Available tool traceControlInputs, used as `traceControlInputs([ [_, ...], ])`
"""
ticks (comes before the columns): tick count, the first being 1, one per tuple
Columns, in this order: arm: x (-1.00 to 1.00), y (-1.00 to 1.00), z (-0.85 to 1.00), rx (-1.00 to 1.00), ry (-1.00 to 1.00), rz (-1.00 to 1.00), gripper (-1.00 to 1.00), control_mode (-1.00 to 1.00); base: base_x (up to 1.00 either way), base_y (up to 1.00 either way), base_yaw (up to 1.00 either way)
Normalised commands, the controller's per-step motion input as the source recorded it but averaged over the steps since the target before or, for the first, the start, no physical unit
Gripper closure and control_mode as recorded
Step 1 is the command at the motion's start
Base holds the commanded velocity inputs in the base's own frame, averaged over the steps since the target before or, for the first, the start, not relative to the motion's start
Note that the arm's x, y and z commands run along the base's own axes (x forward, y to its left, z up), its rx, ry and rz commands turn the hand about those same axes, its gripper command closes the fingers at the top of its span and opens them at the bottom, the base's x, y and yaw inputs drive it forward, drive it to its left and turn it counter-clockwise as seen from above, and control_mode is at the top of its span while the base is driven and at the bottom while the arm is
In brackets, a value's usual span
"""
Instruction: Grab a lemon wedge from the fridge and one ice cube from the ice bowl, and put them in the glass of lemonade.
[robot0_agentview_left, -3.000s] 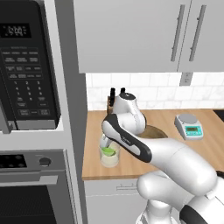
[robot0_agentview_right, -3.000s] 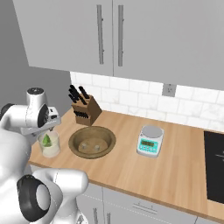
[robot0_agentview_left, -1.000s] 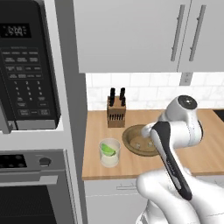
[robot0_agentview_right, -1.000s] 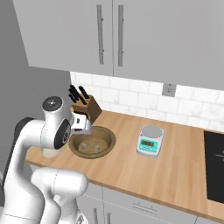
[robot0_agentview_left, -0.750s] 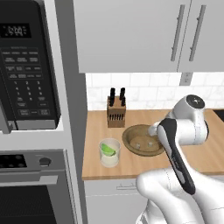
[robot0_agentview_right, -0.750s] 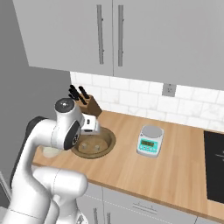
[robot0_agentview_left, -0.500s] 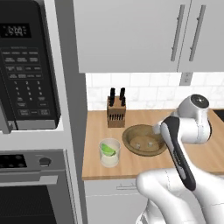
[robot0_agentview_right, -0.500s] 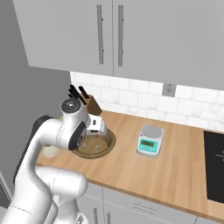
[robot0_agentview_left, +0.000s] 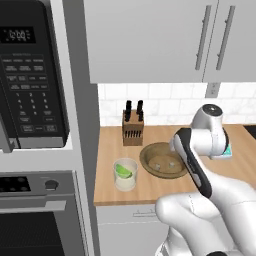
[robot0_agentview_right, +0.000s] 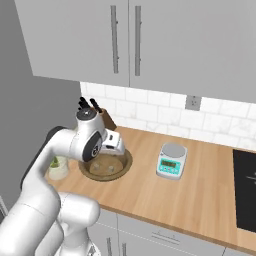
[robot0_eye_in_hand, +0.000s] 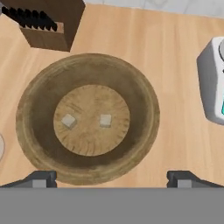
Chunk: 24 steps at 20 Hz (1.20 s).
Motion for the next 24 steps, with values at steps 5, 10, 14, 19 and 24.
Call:
traceControlInputs([
  [5, 0.20, 0.09, -0.63, 0.10, 0.10, 0.00, -1.00, -1.00, 0.00, 0.00, 0.00],
  [10, 0.20, 0.03, -0.93, 0.16, 0.29, 0.00, -1.00, -1.00, 0.00, 0.00, 0.00],
  [14, 0.13, 0.06, -0.60, -0.01, 0.26, 0.00, -1.00, -1.00, 0.00, 0.00, 0.00],
  [19, 0.26, 0.00, 0.26, -0.04, 0.28, 0.00, -1.00, -1.00, 0.00, 0.00, 0.00],
  [24, 0.13, 0.00, 0.28, 0.00, 0.07, 0.00, -1.00, -1.00, 0.00, 0.00, 0.00],
])
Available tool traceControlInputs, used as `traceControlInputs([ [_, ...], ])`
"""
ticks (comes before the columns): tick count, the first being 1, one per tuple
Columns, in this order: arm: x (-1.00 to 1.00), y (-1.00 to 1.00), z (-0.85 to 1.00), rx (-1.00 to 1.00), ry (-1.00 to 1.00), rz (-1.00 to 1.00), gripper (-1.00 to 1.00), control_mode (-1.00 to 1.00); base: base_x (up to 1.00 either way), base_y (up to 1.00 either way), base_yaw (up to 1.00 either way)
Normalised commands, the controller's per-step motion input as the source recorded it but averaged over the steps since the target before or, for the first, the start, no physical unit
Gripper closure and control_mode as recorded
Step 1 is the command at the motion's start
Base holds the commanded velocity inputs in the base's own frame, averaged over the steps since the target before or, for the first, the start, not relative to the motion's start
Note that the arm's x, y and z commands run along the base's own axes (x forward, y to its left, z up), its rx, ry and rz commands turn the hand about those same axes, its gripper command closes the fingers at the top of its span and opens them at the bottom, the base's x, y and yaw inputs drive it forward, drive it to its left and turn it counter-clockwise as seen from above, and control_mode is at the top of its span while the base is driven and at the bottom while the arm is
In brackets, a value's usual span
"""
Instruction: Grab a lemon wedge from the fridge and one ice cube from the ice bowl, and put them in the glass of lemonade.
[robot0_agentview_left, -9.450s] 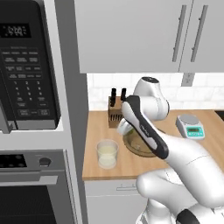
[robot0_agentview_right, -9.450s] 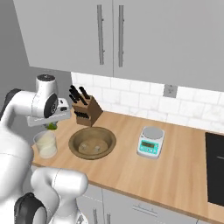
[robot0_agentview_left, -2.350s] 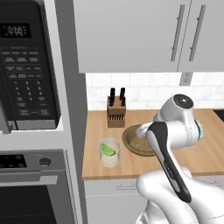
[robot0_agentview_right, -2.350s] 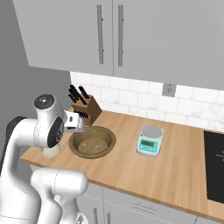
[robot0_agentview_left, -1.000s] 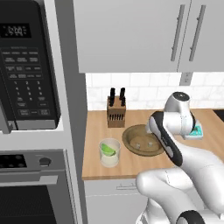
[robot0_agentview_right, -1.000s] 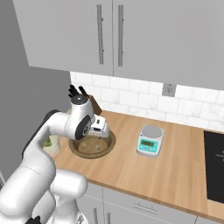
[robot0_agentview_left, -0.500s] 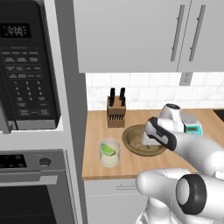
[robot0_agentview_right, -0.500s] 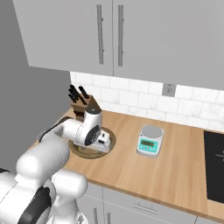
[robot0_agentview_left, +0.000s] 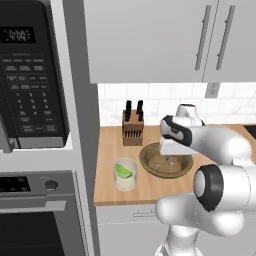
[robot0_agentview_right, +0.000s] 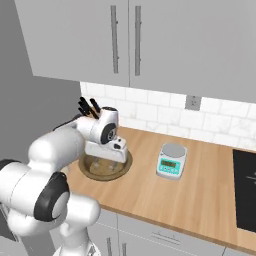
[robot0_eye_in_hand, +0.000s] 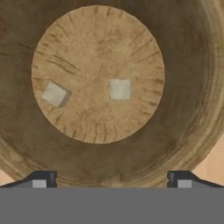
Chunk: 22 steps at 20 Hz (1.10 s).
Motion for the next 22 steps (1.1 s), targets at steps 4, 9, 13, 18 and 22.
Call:
traceControlInputs([
  [4, 0.00, 0.00, -0.35, 0.00, 0.01, 0.00, -1.00, -1.00, 0.00, 0.00, 0.00],
  [9, 0.14, 0.01, -0.66, 0.00, 0.02, 0.01, -1.00, -1.00, 0.00, 0.00, 0.00],
  [13, 0.41, 0.10, -0.28, 0.00, 0.04, 0.08, -1.00, -1.00, 0.00, 0.00, 0.00],
  [18, 0.12, 0.00, 0.00, -0.03, 0.04, 0.07, -1.00, -1.00, 0.00, 0.00, 0.00],
  [22, 0.00, 0.00, 0.00, 0.00, -0.04, 0.00, -1.00, -1.00, 0.00, 0.00, 0.00],
])
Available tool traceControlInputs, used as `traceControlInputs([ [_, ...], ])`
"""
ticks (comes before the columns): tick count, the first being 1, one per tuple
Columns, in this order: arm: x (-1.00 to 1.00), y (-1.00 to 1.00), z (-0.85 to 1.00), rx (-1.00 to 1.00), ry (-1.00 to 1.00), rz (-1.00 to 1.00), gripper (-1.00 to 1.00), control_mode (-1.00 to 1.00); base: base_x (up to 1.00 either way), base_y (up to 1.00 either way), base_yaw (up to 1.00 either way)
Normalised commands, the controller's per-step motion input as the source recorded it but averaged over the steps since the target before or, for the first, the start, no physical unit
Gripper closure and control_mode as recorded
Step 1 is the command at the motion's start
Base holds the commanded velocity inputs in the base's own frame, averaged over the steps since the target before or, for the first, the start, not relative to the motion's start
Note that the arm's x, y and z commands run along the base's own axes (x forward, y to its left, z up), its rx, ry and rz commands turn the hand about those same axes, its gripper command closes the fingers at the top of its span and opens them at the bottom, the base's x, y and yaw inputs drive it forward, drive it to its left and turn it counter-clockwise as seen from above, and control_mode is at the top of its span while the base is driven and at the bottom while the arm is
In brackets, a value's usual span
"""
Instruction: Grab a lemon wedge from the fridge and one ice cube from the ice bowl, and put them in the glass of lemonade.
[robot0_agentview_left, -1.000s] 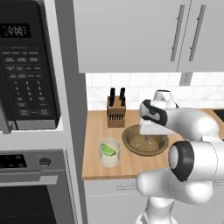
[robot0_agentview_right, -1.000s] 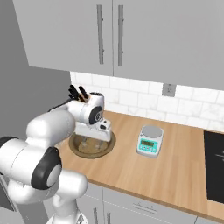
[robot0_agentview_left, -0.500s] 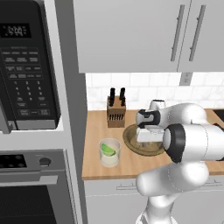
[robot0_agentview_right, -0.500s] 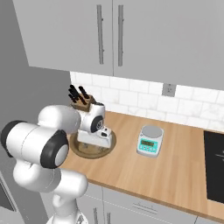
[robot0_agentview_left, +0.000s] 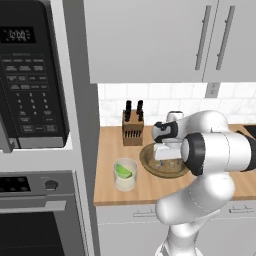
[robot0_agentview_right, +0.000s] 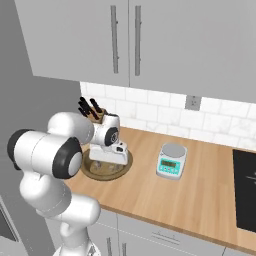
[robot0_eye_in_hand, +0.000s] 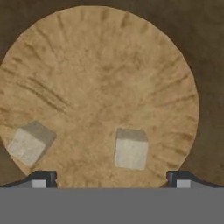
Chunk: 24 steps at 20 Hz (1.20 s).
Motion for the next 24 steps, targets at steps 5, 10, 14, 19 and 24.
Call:
traceControlInputs([
  [5, 0.25, 0.00, -0.13, 0.00, -0.06, 0.00, -1.00, -1.00, 0.00, 0.00, 0.00],
  [10, 0.04, 0.03, -0.21, 0.00, 0.01, 0.00, -1.00, -1.00, 0.00, 0.00, 0.00],
  [14, -0.10, 0.16, -0.08, 0.00, 0.03, 0.00, -1.00, -1.00, 0.00, 0.00, 0.00],
  [19, -0.17, 0.01, 0.00, 0.00, -0.07, 0.00, -1.00, -1.00, 0.00, 0.00, 0.00],
  [24, -0.14, 0.00, 0.00, 0.00, -0.16, -0.02, -1.00, -1.00, 0.00, 0.00, 0.00],
])
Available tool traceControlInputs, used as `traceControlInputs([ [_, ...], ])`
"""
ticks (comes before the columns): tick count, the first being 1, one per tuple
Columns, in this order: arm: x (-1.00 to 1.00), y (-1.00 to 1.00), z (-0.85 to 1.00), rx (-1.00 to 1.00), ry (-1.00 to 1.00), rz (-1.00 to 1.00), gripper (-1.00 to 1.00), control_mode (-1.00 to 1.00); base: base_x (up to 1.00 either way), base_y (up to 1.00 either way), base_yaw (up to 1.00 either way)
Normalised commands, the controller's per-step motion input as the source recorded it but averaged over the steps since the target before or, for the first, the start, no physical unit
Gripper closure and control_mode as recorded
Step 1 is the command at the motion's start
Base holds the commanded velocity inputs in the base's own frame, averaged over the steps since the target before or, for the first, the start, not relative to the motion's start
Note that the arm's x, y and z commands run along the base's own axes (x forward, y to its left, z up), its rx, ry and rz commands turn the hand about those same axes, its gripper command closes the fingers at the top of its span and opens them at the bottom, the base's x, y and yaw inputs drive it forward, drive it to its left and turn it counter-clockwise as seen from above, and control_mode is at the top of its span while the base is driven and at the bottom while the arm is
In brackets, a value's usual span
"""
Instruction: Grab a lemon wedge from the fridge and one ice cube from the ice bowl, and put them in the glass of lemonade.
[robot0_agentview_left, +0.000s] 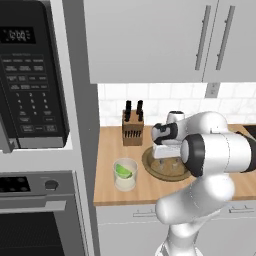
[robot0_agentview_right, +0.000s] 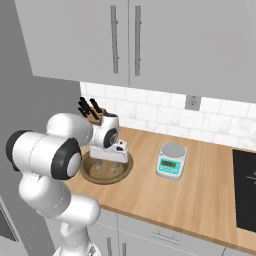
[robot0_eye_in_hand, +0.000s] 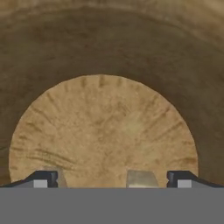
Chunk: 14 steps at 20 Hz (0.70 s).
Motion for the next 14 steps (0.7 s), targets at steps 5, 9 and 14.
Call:
traceControlInputs([
  [5, -0.19, 0.00, 0.02, 0.00, -0.07, -0.01, -1.00, -1.00, 0.00, 0.00, 0.00],
  [9, 0.00, 0.00, 0.12, 0.00, 0.01, 0.00, -1.00, -1.00, 0.00, 0.00, 0.00],
  [14, -0.01, 0.00, 0.00, 0.00, 0.07, -0.01, -1.00, -1.00, 0.00, 0.00, 0.00],
])
